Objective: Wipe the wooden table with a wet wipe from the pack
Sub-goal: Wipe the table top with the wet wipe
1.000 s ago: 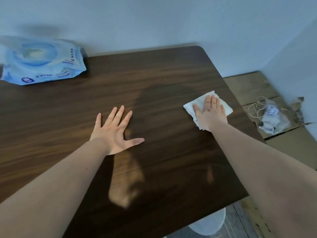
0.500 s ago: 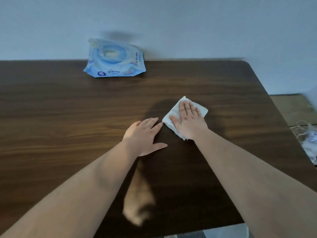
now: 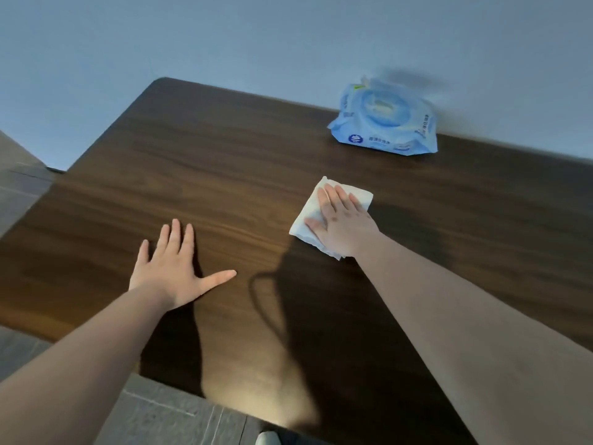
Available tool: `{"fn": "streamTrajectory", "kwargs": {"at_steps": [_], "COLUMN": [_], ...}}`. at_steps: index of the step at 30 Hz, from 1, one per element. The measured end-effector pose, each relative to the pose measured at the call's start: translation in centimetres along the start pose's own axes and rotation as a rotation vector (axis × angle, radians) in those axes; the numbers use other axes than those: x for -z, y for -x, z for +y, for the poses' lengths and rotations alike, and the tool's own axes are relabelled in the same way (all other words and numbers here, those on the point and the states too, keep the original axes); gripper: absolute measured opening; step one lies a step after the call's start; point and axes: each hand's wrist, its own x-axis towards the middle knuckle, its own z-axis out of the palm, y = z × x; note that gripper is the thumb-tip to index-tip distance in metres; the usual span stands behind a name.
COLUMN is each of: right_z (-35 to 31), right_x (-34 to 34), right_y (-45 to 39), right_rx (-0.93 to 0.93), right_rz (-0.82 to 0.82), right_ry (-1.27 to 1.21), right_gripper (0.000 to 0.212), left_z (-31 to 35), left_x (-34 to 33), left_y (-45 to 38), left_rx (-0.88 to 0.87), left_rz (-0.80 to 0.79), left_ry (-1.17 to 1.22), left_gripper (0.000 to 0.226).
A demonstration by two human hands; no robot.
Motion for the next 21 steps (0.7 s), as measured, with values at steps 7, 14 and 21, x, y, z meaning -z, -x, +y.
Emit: {"fn": "streamTrajectory", "kwargs": {"at_steps": [7, 14, 21], "right_z": [-11.8, -22.4, -25.8], "right_x": [0.1, 0.3, 0.3], "right_y": [-6.8, -12.1, -13.4], "right_rx": [0.173, 0.307, 0.374], "right_rz": [0.009, 0.026, 0.049], "right_ry": [0.025, -0.002, 0.022], "right_gripper": [0.073, 0.073, 0.073], "left_z": [-5.5, -5.8, -6.0], "left_x": [-2.0, -2.5, -2.7], "left_y": [-0.4, -1.0, -0.3], "left_rx": [-0.051, -0.073, -0.133], "left_rz": [0.027, 0.050, 0.113], "left_ry": [0.097, 0.110, 0.234], "left_gripper": [0.135, 0.133, 0.140]}}
